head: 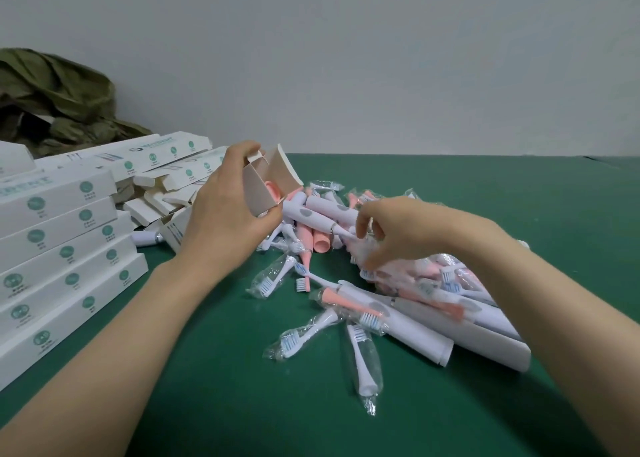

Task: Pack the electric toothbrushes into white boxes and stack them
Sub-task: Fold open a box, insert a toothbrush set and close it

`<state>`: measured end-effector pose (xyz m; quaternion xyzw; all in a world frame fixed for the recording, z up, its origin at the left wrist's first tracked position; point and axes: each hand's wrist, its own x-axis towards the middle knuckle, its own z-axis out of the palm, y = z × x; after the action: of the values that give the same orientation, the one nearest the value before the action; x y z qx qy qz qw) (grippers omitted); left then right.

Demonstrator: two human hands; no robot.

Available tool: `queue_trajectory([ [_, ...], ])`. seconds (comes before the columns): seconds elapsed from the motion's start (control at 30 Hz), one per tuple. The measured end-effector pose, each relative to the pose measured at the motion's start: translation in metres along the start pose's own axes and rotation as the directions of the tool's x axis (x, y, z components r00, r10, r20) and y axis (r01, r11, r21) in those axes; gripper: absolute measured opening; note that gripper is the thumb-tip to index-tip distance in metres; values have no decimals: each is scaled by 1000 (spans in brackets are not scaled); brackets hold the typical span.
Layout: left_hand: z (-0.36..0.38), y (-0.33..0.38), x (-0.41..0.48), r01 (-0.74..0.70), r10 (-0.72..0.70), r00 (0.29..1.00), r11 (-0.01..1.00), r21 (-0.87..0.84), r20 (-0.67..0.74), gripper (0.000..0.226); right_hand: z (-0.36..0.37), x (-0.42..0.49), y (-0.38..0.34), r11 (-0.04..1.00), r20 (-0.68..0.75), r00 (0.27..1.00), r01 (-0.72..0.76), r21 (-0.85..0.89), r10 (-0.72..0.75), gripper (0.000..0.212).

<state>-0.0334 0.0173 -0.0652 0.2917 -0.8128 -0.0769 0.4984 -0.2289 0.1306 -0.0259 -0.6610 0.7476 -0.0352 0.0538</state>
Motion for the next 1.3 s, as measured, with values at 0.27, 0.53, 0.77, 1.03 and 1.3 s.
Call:
queue_trajectory([
  [0.27, 0, 0, 0, 3, -3, 1000, 1000, 6, 13, 65, 26, -5, -54, 974, 206, 959, 214, -70, -196, 40],
  [0.53, 2, -2, -4, 1, -2, 1000, 1000, 12, 19, 66, -15, 8, -34, 862, 3, 980, 174, 477, -200, 27],
  [0.77, 1, 1, -2, 46, -44, 999, 994, -103, 20, 72, -44, -2, -56, 421, -2, 937, 160, 893, -350, 19],
  [1.03, 2, 7, -3, 17, -20, 1000, 991, -134, -23, 72, -35, 14, -62, 731, -338, 940, 261, 630, -45, 24],
  [1.3, 6, 9, -6, -11, 13, 999, 998, -56, 41, 80, -26, 23, -62, 897, -597, 766, 409, 165, -240, 5],
])
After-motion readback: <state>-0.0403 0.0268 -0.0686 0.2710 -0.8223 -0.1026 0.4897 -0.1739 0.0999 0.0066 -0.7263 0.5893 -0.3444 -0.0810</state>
